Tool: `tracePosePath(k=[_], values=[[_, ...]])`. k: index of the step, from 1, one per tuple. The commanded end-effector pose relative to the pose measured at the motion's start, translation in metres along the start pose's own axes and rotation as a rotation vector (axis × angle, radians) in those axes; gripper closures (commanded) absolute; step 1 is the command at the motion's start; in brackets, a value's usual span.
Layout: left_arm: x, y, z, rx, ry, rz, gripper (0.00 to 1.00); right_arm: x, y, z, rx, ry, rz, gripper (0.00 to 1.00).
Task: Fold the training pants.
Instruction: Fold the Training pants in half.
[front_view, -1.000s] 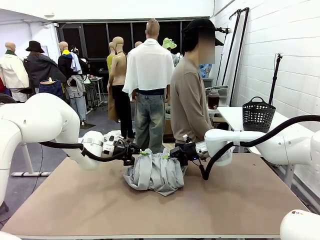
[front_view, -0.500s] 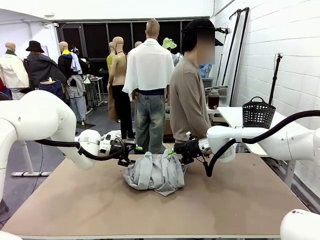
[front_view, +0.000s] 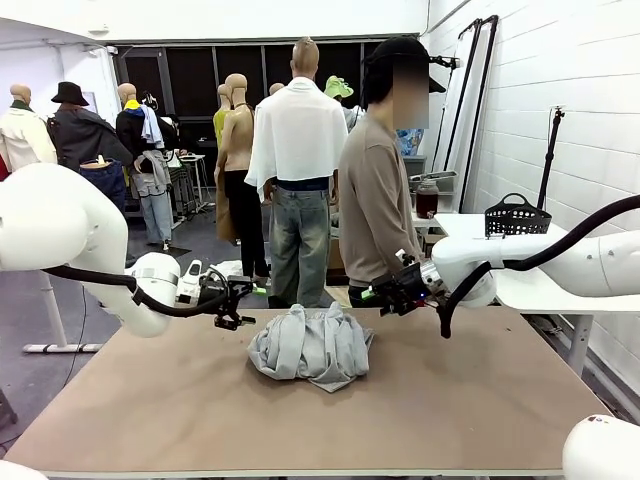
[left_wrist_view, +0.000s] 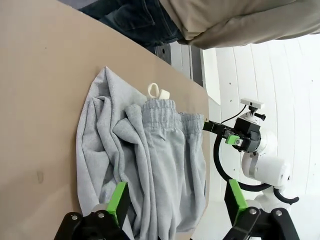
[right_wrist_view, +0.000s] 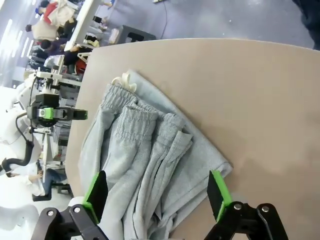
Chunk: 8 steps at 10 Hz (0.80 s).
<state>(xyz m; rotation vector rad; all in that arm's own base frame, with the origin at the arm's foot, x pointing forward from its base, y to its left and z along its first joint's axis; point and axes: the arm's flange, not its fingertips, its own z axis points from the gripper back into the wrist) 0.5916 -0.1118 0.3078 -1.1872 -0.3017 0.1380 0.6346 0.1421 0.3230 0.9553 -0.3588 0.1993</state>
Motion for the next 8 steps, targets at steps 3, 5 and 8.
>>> tracePosePath(k=[3,5,8], values=[[-0.01,-0.008,0.007,0.021,-0.029,-0.056,0.0,-0.002,0.018,0.002,-0.017,0.015,0.026,0.0],[-0.005,-0.01,0.01,-0.002,-0.015,-0.01,0.0,0.0,0.008,0.004,-0.016,0.01,0.018,0.0],[-0.005,-0.01,0.01,-0.002,-0.015,-0.01,0.0,0.0,0.008,0.004,-0.016,0.01,0.018,0.0]])
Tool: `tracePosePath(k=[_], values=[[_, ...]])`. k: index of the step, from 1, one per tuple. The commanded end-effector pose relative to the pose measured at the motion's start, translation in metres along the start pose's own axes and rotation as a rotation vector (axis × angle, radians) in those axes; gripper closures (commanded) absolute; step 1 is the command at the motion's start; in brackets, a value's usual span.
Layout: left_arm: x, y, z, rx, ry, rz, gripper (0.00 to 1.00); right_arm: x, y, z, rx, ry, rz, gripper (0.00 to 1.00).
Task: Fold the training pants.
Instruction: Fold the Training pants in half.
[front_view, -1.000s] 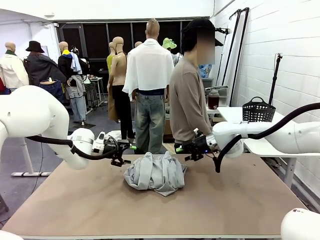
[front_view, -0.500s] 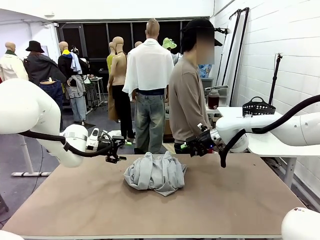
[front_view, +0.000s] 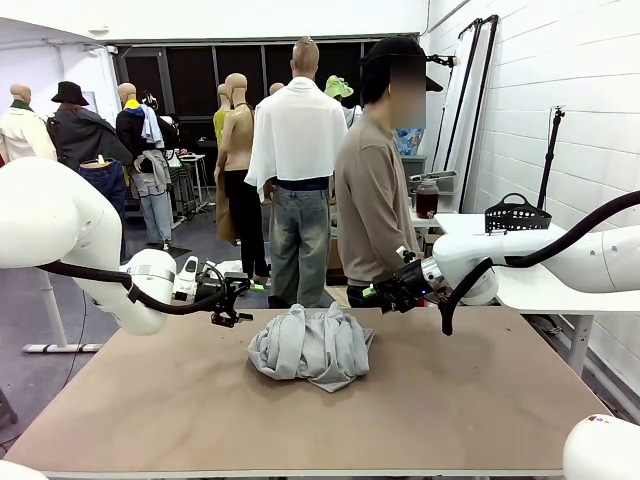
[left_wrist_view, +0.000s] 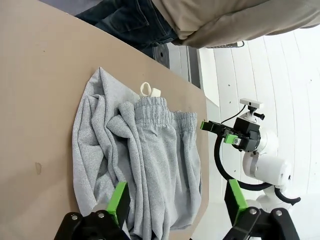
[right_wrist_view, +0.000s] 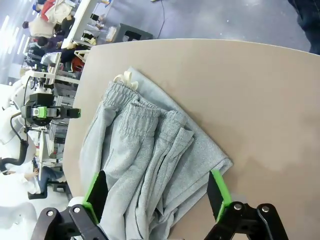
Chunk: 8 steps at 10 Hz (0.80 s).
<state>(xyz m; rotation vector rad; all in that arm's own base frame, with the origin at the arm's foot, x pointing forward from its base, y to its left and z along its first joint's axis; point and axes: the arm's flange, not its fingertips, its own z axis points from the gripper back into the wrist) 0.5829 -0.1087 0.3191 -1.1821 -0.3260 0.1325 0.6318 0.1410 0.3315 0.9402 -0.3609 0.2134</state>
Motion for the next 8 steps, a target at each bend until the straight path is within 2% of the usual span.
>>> tracePosePath(k=[1,8], values=[[0.0011,0.0001,0.0003,-0.004,0.001,0.008,0.0,-0.0002,0.0011,-0.0022,-0.004,0.004,0.003,0.0],[0.0011,0.0001,0.0003,-0.004,0.001,0.008,0.0,-0.0002,0.0011,-0.0022,-0.004,0.004,0.003,0.0]])
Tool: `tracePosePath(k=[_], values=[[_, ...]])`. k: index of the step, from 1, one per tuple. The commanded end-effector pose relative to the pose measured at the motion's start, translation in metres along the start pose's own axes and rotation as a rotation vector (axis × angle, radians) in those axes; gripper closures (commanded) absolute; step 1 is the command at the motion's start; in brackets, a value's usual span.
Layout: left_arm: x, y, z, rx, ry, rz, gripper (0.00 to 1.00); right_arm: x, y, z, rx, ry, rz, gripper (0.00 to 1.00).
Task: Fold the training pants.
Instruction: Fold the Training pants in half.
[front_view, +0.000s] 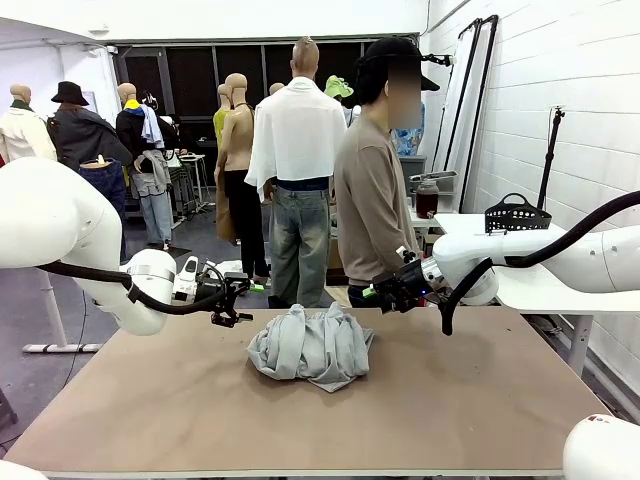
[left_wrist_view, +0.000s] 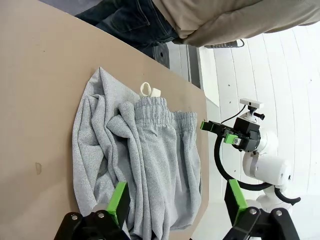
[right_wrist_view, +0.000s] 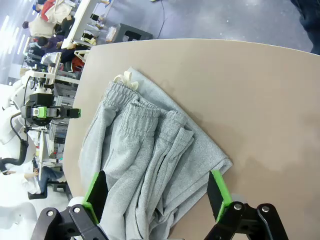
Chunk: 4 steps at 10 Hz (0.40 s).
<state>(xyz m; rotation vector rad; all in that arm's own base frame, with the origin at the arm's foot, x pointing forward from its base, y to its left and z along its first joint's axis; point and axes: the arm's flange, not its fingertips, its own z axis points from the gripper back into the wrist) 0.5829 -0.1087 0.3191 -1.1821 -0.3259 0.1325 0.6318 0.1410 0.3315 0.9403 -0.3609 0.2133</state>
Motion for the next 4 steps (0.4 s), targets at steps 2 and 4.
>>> tracePosePath(k=[2,4], values=[[0.0011,0.0001,0.0003,-0.004,0.001,0.008,0.0,-0.0002,0.0011,-0.0022,-0.004,0.004,0.003,0.0],[0.0011,0.0001,0.0003,-0.004,0.001,0.008,0.0,-0.0002,0.0011,-0.0022,-0.004,0.004,0.003,0.0]])
